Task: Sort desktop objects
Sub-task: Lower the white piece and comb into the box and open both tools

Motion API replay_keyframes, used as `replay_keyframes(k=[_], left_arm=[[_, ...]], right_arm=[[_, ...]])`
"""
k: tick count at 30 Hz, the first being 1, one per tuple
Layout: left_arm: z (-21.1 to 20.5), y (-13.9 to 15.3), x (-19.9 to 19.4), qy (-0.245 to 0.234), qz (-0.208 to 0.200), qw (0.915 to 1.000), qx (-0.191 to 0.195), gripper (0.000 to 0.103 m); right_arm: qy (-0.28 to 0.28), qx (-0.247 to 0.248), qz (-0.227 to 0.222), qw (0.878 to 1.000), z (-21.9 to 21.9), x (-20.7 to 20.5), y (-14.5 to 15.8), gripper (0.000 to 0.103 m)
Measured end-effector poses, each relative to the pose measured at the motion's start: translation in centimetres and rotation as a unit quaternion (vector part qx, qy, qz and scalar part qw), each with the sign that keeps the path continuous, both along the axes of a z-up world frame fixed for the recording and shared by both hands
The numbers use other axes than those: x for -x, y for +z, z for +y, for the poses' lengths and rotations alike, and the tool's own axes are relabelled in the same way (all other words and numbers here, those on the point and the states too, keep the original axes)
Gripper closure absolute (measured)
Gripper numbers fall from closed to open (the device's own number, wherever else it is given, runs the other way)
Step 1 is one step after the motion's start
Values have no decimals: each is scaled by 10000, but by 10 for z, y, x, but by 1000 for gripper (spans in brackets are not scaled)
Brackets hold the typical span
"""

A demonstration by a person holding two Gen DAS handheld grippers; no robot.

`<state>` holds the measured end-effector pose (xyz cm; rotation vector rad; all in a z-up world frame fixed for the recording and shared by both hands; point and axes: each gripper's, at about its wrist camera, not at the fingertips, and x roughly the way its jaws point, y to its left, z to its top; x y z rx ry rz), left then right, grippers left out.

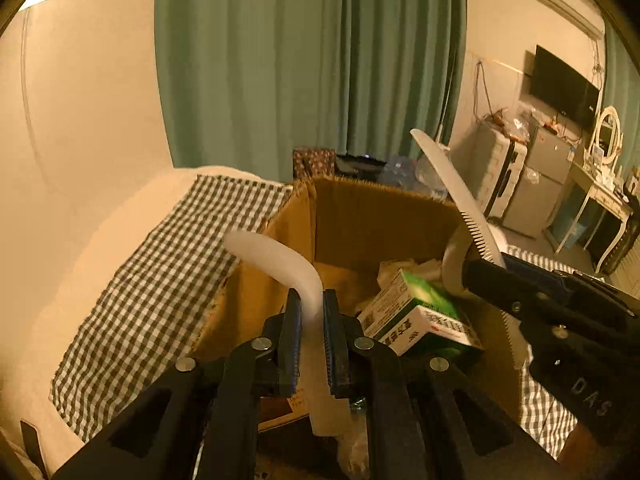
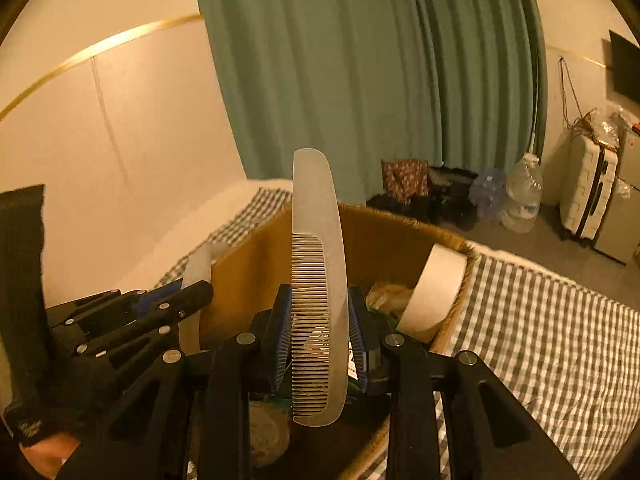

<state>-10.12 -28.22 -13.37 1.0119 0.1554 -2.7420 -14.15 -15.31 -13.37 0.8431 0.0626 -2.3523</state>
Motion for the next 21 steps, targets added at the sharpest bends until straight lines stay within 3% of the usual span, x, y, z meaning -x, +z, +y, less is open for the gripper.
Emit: replay_keyframes(k=[4,7,14,21], left_arm=[[-4,-10,8,71,-97,9999,20,88],[-7,-7,5,247,41,9997,56,85],[-13,8,-5,454,406,9981,-60,84],[-3,29,-12,320,768,9965,-54,84]], right_arm=[[-51,-191,-104,9998,-7,7,-14,77],[-192,-387,138,9990,-6,4,-17,76],[-267,-133,167,9994,2,-1,-10,72],[-318,-46,334,9989,11,-7,5,72]])
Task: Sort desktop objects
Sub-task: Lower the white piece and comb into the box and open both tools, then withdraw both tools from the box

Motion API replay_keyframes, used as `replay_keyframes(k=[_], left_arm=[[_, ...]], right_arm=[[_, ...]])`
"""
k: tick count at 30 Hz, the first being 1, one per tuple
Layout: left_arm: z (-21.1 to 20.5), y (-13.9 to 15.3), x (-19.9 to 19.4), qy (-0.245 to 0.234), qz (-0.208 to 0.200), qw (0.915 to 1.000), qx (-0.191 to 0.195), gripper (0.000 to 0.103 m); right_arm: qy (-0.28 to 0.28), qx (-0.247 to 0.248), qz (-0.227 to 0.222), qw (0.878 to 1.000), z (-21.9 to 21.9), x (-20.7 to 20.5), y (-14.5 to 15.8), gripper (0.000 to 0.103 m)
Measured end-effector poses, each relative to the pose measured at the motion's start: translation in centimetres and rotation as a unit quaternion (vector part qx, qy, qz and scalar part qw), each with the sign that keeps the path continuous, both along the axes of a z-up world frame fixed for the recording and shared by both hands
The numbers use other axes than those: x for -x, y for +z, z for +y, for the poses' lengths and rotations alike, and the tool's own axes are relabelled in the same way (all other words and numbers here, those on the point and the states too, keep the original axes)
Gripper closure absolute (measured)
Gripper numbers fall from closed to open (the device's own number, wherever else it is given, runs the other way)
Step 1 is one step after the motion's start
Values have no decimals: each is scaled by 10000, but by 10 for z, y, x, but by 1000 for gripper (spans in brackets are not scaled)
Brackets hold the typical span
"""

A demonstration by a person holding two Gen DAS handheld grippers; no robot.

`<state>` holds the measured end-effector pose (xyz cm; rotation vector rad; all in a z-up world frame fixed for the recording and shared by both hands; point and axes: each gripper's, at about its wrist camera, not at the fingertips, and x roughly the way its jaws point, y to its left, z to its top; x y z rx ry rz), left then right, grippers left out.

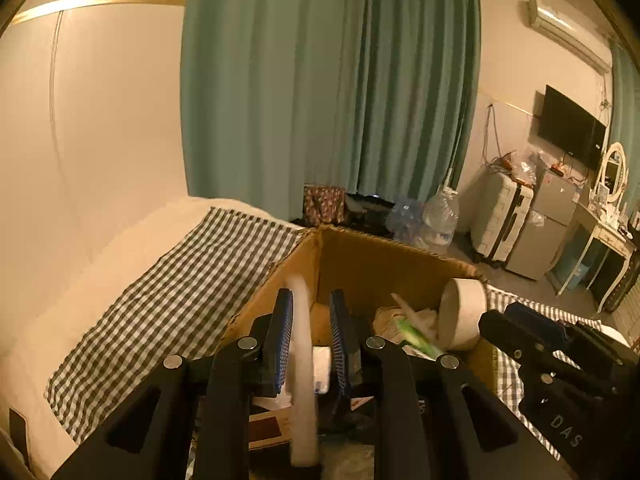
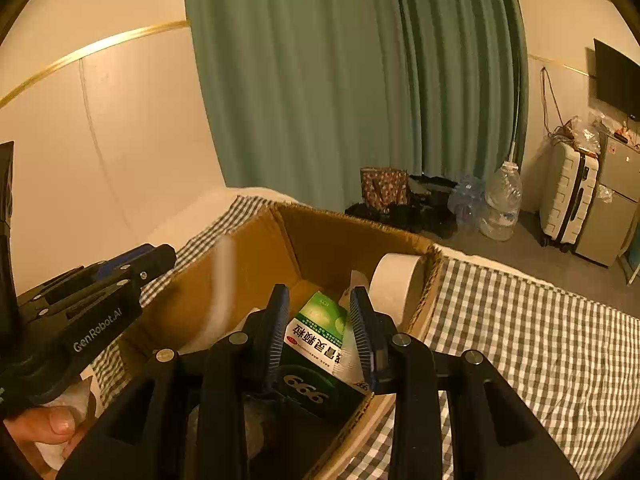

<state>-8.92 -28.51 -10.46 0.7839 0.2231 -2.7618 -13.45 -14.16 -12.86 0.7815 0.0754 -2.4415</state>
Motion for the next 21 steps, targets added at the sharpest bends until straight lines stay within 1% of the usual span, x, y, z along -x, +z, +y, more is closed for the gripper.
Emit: replay_keyframes(k=[4,5,6,7,9,11,12,13,15,16,17,18,19,20,21], left_arm=[[9,6,0,-21,13,9999,97,84],[11,8,-1,-6,24,9999,99,82],[13,10,-2,-7,50,10000,63,79],[16,13,-4,-60,108,9999,-42,76],[21,21,-9,-140,257,9995,-136,73],[31,27,-13,-111,381,9992,25,70],[36,29,-14,-87,433,9990,116,66],[41,31,-15,-77,480,9987,165,56],[46,32,-15,-116,497,9987,50,48],[48,32,-15,-221,518,9983,-179,47],[50,32,-15,-308,550,9975,-324,47],[53,33,-16,-343,579,9971,-356,43],[55,34,-16,-342,598,9971,-324,39],[61,36,-17,-329,643,9971,-236,37],[65,37,-18,-321,685,9970,-166,32]], right_arm=[[-15,78,143,9999,11,-6,15,72],[-19,91,174,9998,14,-7,18,72],[-39,108,220,9997,18,-9,22,72],[-59,122,253,9996,22,-10,25,72],[-120,145,311,9993,33,-13,31,72],[-171,147,332,9992,41,-13,36,72],[-204,154,347,9991,46,-13,38,72],[-243,160,372,9989,51,-14,41,71],[-302,176,411,9985,61,-16,46,67],[-328,186,429,9984,66,-18,49,64],[-363,195,455,9981,72,-19,52,61],[-404,201,486,9978,77,-20,55,59],[-436,196,501,9976,82,-22,57,55],[-468,195,517,9974,86,-23,59,51],[-523,197,538,9970,92,-24,61,50]])
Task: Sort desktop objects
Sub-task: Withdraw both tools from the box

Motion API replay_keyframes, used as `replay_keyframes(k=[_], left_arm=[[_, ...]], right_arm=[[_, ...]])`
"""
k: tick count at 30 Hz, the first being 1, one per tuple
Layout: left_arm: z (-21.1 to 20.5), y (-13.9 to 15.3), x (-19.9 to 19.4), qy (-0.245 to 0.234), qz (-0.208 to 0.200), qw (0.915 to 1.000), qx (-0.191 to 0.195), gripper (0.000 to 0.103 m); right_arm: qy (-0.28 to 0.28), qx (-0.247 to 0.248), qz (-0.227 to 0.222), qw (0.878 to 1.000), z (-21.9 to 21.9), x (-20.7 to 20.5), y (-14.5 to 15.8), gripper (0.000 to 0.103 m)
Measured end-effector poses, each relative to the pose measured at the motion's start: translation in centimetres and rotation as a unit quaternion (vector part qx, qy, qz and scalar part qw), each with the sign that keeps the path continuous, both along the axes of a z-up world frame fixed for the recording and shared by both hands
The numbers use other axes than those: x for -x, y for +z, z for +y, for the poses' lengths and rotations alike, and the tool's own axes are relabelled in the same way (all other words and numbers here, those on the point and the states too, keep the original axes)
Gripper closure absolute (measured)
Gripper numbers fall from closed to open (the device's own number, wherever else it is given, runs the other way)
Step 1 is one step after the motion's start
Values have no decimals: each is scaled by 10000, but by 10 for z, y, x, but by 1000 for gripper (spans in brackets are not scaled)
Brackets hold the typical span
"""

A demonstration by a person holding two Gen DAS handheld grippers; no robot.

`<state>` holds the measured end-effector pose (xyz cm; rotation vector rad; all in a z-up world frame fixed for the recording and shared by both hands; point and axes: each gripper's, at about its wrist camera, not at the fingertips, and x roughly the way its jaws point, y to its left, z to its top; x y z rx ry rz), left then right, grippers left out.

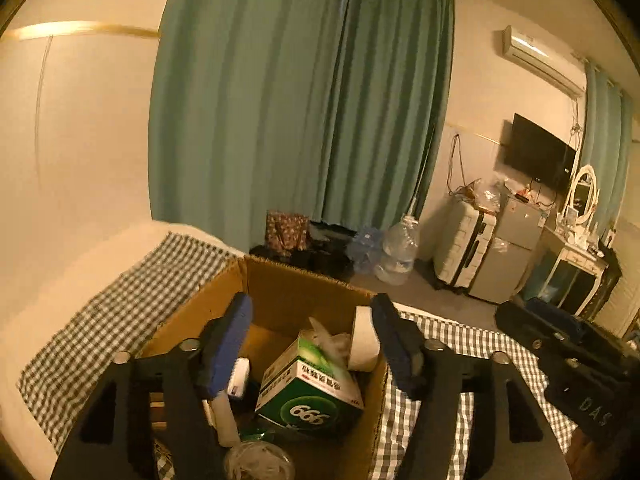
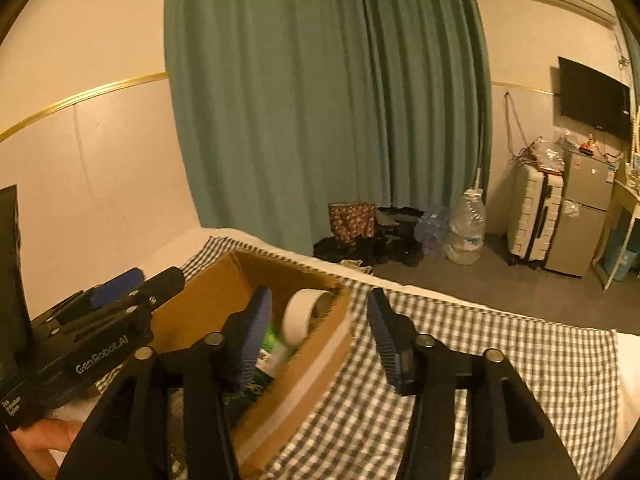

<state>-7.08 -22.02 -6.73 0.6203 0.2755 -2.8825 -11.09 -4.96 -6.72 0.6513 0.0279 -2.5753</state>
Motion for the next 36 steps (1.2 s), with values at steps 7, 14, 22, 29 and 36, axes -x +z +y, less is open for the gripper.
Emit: replay_keyframes(k=[7,14,22,29,36], left_arm=[[31,6,-7,-84,207,9991,348,0],[63,14,-13,-137,414,9973,586,0],[122,28,-23,-418,453,9938,921,0],[169,40,-38,-782,617,9898,1020,0],[210,40,-43,-1130,511,9865,1069,0]], right_arm=[[-313,28,150,9994,37,-11,14,30],[-728,-85,276,9969,74,-23,25,12],[-1169,-98,459,9920,125,-39,40,0],[-1602,-1,525,9857,177,-56,54,0],[-1975,-61,618,9783,221,-84,64,0]])
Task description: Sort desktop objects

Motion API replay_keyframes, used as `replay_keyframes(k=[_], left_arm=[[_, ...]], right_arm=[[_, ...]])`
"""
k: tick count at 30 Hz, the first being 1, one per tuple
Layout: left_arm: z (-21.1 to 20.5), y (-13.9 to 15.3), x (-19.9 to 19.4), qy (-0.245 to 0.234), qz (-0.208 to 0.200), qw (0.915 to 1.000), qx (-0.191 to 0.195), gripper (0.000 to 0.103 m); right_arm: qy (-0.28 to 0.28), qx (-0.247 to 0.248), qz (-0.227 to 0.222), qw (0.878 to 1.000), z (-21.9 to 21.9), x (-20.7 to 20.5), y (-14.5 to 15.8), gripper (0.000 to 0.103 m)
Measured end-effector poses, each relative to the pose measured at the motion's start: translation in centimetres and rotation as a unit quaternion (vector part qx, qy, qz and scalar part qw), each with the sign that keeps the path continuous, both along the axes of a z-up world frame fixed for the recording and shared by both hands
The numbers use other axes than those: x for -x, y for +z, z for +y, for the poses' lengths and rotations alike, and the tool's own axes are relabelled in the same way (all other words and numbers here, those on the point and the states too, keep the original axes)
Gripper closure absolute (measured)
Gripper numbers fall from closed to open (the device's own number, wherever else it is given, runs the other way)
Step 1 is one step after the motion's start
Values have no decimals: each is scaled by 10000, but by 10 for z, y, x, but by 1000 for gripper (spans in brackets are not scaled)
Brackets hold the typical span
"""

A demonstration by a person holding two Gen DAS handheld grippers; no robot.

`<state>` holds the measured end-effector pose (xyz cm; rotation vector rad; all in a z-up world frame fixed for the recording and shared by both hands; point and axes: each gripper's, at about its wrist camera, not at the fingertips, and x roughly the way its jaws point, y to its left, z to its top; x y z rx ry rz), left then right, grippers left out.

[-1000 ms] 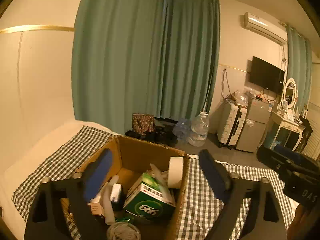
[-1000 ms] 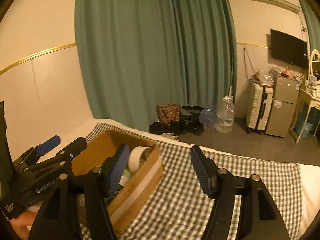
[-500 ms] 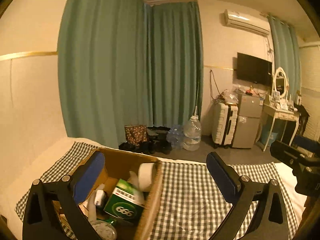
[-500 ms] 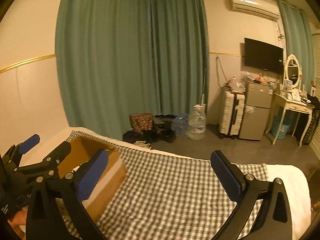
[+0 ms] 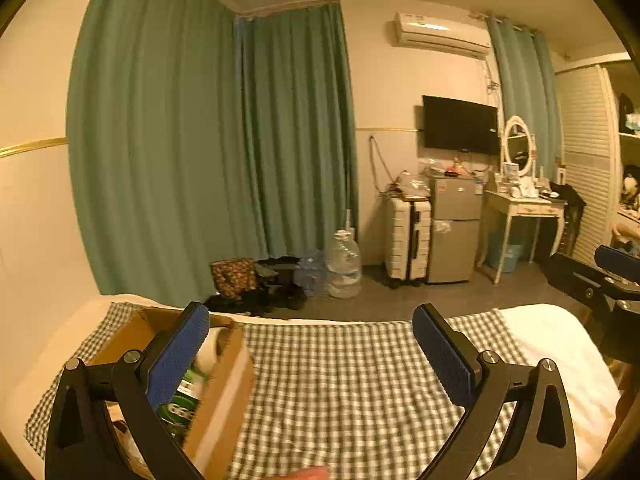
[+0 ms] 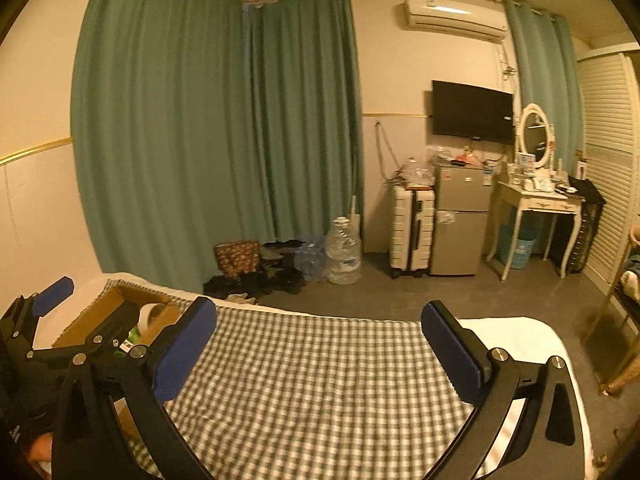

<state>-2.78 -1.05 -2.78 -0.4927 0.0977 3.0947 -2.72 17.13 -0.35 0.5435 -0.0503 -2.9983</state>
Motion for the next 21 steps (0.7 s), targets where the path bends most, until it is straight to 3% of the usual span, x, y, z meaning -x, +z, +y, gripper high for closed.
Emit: replay_keyframes(k=[8,21], left_arm=[[29,-9,-10,-202,1,9998,39,0],[33,-37,5,-150,-359,9992,52,0]], right_arm=[[-287,51,7,9996,39,-16,-11,0],[-389,95,-219,9990,54,6,-54,0]])
